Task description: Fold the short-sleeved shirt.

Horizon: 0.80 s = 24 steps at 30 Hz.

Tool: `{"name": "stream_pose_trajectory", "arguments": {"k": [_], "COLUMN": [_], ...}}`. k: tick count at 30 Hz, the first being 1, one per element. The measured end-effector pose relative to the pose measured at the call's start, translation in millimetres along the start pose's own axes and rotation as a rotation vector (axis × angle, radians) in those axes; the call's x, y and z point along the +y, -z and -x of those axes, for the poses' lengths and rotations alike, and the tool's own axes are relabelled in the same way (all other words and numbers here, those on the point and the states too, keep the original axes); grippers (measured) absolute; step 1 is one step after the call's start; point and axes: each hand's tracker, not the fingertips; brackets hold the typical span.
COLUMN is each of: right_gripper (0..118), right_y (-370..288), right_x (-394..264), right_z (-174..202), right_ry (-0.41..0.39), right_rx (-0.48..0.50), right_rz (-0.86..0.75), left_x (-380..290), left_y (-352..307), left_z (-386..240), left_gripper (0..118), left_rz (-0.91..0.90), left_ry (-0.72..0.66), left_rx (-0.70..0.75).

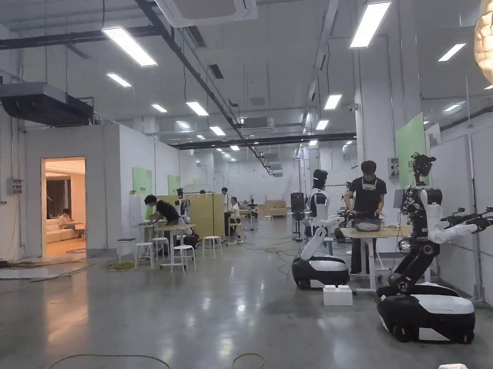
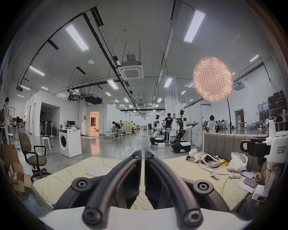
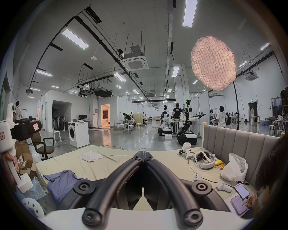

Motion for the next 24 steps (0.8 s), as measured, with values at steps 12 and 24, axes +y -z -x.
{"name": "stream_pose_trajectory", "arguments": {"k": [12,24], "right_gripper": [0,0], "right_y": [-1.6,-2.7], "right_x": [-1.1,-0.3], "right_z": [-0.9,-1.0], "right_ry": [0.011,0.017], "right_rx": [-0.006,-0.008], "right_rz": [-0.003,-0.005], "left_x": [-0.6,-1.2], "left_y": [-2.4,-4.1], "left_z": [2.0,4.9], "left_gripper": [5,5], "left_rz": [-0.003,-0.004], "left_ry": [-0.003,-0.011], "left_rx": [0.009,0.018]}}
